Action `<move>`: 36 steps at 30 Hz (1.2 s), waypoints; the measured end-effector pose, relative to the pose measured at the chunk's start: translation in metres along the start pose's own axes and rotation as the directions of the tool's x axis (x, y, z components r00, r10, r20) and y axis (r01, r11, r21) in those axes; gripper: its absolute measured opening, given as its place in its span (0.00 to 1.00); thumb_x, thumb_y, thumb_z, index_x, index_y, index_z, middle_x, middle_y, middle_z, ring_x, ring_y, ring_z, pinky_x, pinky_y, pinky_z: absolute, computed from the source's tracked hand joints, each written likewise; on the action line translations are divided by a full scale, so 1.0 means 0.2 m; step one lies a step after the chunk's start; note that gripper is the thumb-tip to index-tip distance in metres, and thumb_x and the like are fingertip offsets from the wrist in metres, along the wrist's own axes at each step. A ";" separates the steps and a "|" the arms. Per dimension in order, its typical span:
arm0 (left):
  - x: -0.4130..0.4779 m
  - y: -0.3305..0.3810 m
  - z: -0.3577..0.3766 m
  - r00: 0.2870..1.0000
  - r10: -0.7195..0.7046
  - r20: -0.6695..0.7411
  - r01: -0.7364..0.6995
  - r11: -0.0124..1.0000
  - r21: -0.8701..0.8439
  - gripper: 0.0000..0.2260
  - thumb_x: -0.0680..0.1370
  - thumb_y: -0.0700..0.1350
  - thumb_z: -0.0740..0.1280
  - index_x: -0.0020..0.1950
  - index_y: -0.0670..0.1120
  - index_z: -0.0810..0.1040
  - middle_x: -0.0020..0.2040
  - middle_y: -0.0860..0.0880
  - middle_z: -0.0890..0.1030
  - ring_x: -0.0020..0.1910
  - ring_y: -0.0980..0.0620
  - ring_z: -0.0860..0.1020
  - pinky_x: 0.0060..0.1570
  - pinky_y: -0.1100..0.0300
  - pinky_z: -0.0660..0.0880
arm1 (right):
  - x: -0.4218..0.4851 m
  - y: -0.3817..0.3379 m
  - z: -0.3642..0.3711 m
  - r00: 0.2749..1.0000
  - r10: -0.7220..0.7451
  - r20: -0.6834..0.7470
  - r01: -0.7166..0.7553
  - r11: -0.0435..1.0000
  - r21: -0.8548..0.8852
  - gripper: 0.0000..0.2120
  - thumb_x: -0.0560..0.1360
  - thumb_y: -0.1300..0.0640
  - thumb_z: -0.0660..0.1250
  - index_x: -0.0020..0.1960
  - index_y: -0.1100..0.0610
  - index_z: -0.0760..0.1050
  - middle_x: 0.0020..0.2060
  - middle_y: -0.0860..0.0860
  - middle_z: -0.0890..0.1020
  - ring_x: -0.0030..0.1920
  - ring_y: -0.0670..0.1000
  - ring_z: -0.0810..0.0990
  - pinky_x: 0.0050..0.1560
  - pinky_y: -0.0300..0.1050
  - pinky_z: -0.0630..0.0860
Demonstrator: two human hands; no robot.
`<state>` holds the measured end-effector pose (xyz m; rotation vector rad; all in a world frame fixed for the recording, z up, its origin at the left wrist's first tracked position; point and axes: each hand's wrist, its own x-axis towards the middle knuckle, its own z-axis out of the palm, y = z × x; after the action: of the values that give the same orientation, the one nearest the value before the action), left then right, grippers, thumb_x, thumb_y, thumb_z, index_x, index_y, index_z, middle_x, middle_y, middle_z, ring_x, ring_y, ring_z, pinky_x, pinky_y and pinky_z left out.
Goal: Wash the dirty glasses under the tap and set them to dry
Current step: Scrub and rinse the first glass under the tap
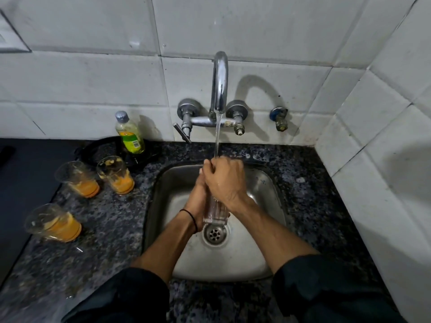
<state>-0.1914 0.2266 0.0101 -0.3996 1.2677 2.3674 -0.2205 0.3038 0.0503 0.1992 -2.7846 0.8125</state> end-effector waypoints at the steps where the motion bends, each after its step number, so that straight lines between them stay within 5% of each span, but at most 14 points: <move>1: -0.01 0.01 0.00 1.000 0.014 0.006 -0.014 1.000 -0.006 0.27 0.82 0.65 0.52 0.62 0.46 0.79 0.46 0.43 0.86 0.43 0.47 0.85 0.43 0.53 0.82 | 0.01 0.00 -0.01 0.999 -0.005 0.032 0.004 0.999 0.031 0.21 0.82 0.47 0.60 0.34 0.55 0.77 0.30 0.52 0.77 0.33 0.53 0.75 0.41 0.46 0.73; 4: -0.01 0.01 -0.07 0.994 0.023 0.104 -0.016 0.997 -0.069 0.34 0.78 0.71 0.50 0.66 0.47 0.78 0.59 0.39 0.82 0.56 0.40 0.79 0.59 0.41 0.74 | 0.06 0.01 -0.04 0.995 -0.027 0.100 0.005 0.977 0.214 0.27 0.81 0.48 0.63 0.24 0.53 0.67 0.19 0.48 0.69 0.21 0.48 0.69 0.29 0.42 0.67; 6: -0.03 -0.01 -0.12 0.979 -0.019 0.203 0.046 0.990 -0.130 0.39 0.75 0.74 0.51 0.69 0.46 0.76 0.61 0.38 0.80 0.55 0.38 0.79 0.57 0.40 0.76 | 0.09 0.02 -0.05 0.990 0.008 0.141 -0.072 0.887 0.455 0.28 0.81 0.50 0.65 0.23 0.52 0.66 0.17 0.45 0.67 0.18 0.43 0.64 0.26 0.40 0.64; 8: -0.07 -0.02 -0.15 0.947 -0.039 0.319 0.090 0.985 -0.147 0.34 0.74 0.69 0.63 0.66 0.43 0.76 0.54 0.39 0.81 0.47 0.42 0.80 0.48 0.45 0.80 | 0.12 0.02 -0.08 0.985 0.040 0.167 -0.127 0.824 0.552 0.27 0.80 0.48 0.67 0.23 0.52 0.66 0.17 0.44 0.67 0.18 0.45 0.64 0.26 0.40 0.62; 10: -0.09 0.00 -0.14 0.934 -0.022 0.357 0.058 0.994 -0.091 0.25 0.70 0.54 0.75 0.62 0.43 0.76 0.49 0.41 0.80 0.42 0.45 0.80 0.43 0.50 0.81 | 0.13 0.03 -0.10 0.969 -0.006 0.247 -0.117 0.869 0.480 0.27 0.79 0.43 0.67 0.25 0.53 0.68 0.18 0.45 0.69 0.19 0.45 0.67 0.28 0.40 0.65; 12: -0.10 0.02 -0.12 0.972 0.032 0.233 -0.066 0.988 0.140 0.19 0.68 0.45 0.76 0.57 0.45 0.76 0.46 0.42 0.80 0.40 0.47 0.80 0.40 0.51 0.79 | 0.14 0.03 -0.13 0.905 -0.046 0.422 -0.108 0.936 0.334 0.26 0.78 0.39 0.65 0.30 0.56 0.74 0.22 0.47 0.76 0.22 0.44 0.75 0.32 0.42 0.72; 15: -0.08 0.02 -0.09 0.946 0.323 -0.005 -0.267 0.790 0.552 0.20 0.69 0.37 0.77 0.54 0.52 0.75 0.47 0.47 0.82 0.41 0.52 0.81 0.37 0.56 0.81 | 0.15 0.01 -0.16 0.766 -0.031 0.642 -0.078 0.987 0.142 0.20 0.79 0.42 0.66 0.41 0.58 0.81 0.32 0.51 0.85 0.35 0.51 0.85 0.41 0.46 0.80; 18: -0.05 -0.01 -0.09 0.878 0.479 0.006 -0.364 0.658 0.660 0.26 0.67 0.38 0.79 0.56 0.57 0.71 0.49 0.53 0.81 0.43 0.57 0.81 0.36 0.61 0.80 | 0.15 -0.03 -0.20 0.674 -0.044 0.737 -0.052 0.993 0.106 0.13 0.80 0.50 0.65 0.43 0.56 0.82 0.37 0.51 0.86 0.42 0.53 0.87 0.49 0.48 0.82; 22: 0.00 0.02 -0.20 0.962 0.257 0.089 -0.262 0.791 0.553 0.27 0.65 0.36 0.79 0.62 0.45 0.76 0.51 0.47 0.84 0.49 0.53 0.82 0.44 0.59 0.81 | 0.13 -0.03 -0.26 0.587 -0.187 0.788 0.326 0.945 -0.019 0.06 0.78 0.52 0.67 0.43 0.47 0.80 0.40 0.43 0.82 0.48 0.46 0.78 0.65 0.53 0.68; 24: 0.01 0.04 -0.24 0.967 0.244 0.073 -0.241 0.788 0.567 0.25 0.65 0.34 0.78 0.60 0.43 0.77 0.50 0.45 0.84 0.49 0.51 0.82 0.44 0.58 0.81 | 0.10 -0.01 -0.25 0.605 -0.182 0.775 0.359 0.931 -0.062 0.05 0.78 0.53 0.67 0.47 0.45 0.81 0.43 0.41 0.82 0.52 0.47 0.76 0.67 0.54 0.61; 27: 0.03 0.05 -0.19 0.875 0.485 0.015 -0.356 0.621 0.698 0.20 0.67 0.34 0.75 0.57 0.42 0.78 0.48 0.50 0.84 0.44 0.64 0.81 0.41 0.69 0.77 | 0.05 0.00 -0.21 0.731 -0.159 0.664 0.125 0.987 0.099 0.09 0.79 0.51 0.67 0.56 0.48 0.83 0.52 0.48 0.85 0.53 0.49 0.81 0.59 0.48 0.74; 30: 0.02 0.01 -0.09 0.789 0.615 -0.011 -0.418 0.550 0.723 0.17 0.68 0.43 0.71 0.55 0.41 0.77 0.44 0.52 0.82 0.41 0.66 0.80 0.37 0.71 0.76 | 0.03 -0.05 -0.17 0.795 -0.058 0.604 -0.031 0.990 0.135 0.10 0.80 0.52 0.65 0.43 0.54 0.81 0.43 0.53 0.84 0.44 0.51 0.82 0.43 0.45 0.76; 33: 0.01 0.01 -0.10 0.843 0.536 0.047 -0.418 0.597 0.684 0.18 0.71 0.36 0.73 0.59 0.39 0.74 0.47 0.48 0.81 0.41 0.66 0.79 0.39 0.69 0.77 | 0.08 -0.03 -0.20 0.781 -0.054 0.622 0.051 0.998 0.022 0.09 0.75 0.53 0.68 0.37 0.52 0.80 0.40 0.52 0.84 0.44 0.54 0.83 0.49 0.49 0.80; 36: 0.02 0.10 -0.19 0.903 0.379 0.201 -0.387 0.517 0.763 0.24 0.66 0.34 0.78 0.58 0.45 0.76 0.49 0.53 0.82 0.44 0.65 0.80 0.43 0.69 0.77 | 0.10 0.00 -0.28 0.656 -0.158 0.738 0.256 0.966 -0.021 0.08 0.76 0.54 0.69 0.54 0.50 0.84 0.51 0.49 0.86 0.52 0.50 0.82 0.63 0.52 0.74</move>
<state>-0.2023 0.1856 0.0011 0.2173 2.4260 1.7811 -0.2286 0.3338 0.1007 1.0203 -3.4270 0.5705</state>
